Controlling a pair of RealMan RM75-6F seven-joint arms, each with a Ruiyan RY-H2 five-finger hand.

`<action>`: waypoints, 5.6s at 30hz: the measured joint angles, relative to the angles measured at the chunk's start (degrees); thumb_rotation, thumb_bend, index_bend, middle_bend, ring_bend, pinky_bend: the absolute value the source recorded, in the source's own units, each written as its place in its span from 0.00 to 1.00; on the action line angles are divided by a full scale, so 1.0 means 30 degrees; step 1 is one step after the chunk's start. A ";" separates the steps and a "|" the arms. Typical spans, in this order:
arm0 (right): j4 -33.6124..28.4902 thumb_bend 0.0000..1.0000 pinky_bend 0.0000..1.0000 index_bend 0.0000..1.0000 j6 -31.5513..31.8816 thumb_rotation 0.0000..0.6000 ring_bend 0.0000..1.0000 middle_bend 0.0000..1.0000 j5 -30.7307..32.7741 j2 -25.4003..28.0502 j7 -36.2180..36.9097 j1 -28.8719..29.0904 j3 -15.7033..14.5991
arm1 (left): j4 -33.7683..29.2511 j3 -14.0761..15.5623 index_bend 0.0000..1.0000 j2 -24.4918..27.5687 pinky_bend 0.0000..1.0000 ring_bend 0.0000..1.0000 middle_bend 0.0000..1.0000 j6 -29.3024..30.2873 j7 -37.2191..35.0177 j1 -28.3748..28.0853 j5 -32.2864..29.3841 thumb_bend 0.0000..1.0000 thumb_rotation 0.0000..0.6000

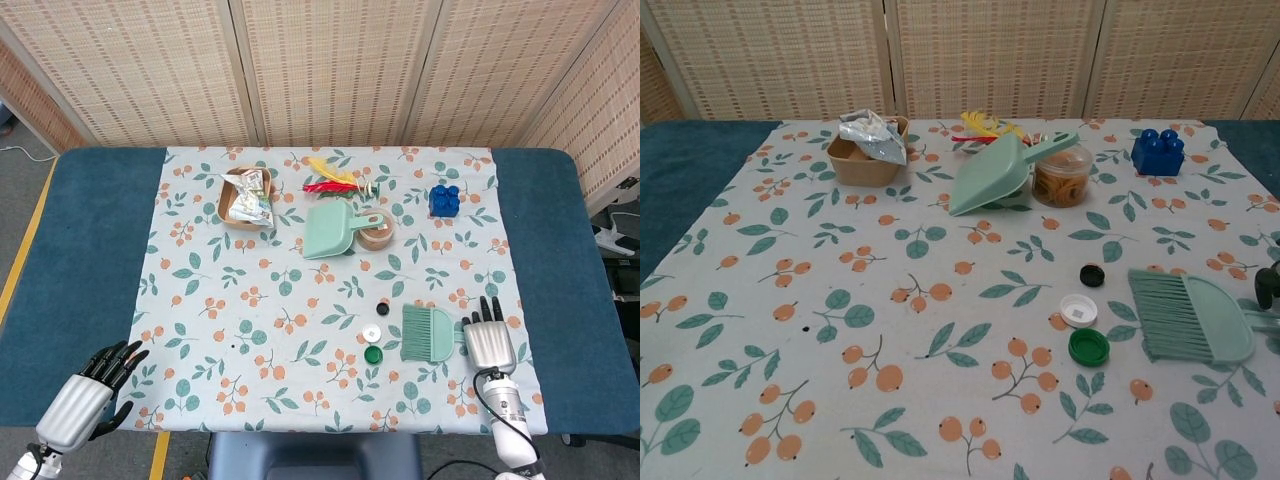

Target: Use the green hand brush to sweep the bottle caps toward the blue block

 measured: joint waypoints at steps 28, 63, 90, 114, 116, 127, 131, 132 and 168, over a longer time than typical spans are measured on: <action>-0.0115 0.30 0.00 0.54 0.0710 1.00 0.09 0.39 0.0846 -0.0595 -0.0496 0.0650 -0.0552 | 0.0025 -0.0004 0.00 -0.0045 0.15 0.00 0.00 -0.0025 0.0084 -0.0021 -0.0117 0.40 1.00; -0.6519 0.51 0.00 0.97 0.1562 1.00 0.43 0.76 -0.6141 0.6493 -0.1123 0.1406 -0.2796 | -0.0159 0.0099 0.00 -0.0006 0.15 0.00 0.00 0.0164 -0.0140 -0.0010 0.0107 0.40 1.00; -0.9650 0.51 0.00 0.98 -0.3082 1.00 0.44 0.77 -0.3738 0.2759 -2.0361 0.5819 -0.1938 | -0.0099 0.0034 0.00 0.0141 0.15 0.00 0.00 0.0326 -0.0588 0.0031 -0.0101 0.40 1.00; -0.6170 0.51 0.00 0.98 -0.2104 1.00 0.44 0.77 -0.0440 0.2170 -2.1485 0.8217 -0.2408 | -0.0037 -0.0130 0.00 0.0047 0.15 0.00 0.00 0.0130 -0.0509 -0.0009 -0.0424 0.40 1.00; -0.5953 0.51 0.00 0.98 -0.1929 1.00 0.44 0.77 -0.0137 0.2173 -2.1480 0.8437 -0.2459 | 0.0023 -0.0155 0.00 0.0014 0.15 0.00 0.00 0.0119 -0.0546 -0.0008 -0.0487 0.40 1.00; -0.4983 0.51 0.00 0.98 -0.1413 1.00 0.44 0.77 0.1007 0.2591 -2.0927 0.9140 -0.2726 | 0.0025 -0.0223 0.00 -0.0121 0.15 0.00 0.00 -0.0270 -0.0237 -0.0103 -0.0723 0.40 1.00; -0.4168 0.51 0.00 0.98 -0.1409 1.00 0.44 0.77 0.1566 0.2364 -2.0674 0.9423 -0.2797 | 0.0059 -0.0275 0.00 -0.0220 0.15 0.00 0.00 -0.0458 -0.0112 -0.0157 -0.0879 0.40 1.00; -0.3974 0.51 0.00 0.98 -0.1415 1.00 0.44 0.77 0.1684 0.2295 -2.0616 0.9501 -0.2804 | 0.0060 -0.0297 0.00 -0.0228 0.15 0.00 0.00 -0.0476 -0.0095 -0.0166 -0.0920 0.40 1.00; 0.2881 0.51 0.00 0.98 -0.2787 1.00 0.44 0.77 0.4425 0.2549 -1.7176 1.0946 -0.4398 | 0.0259 -0.0824 0.00 -0.1117 0.15 0.00 0.00 -0.1746 0.1594 -0.0396 -0.2527 0.40 1.00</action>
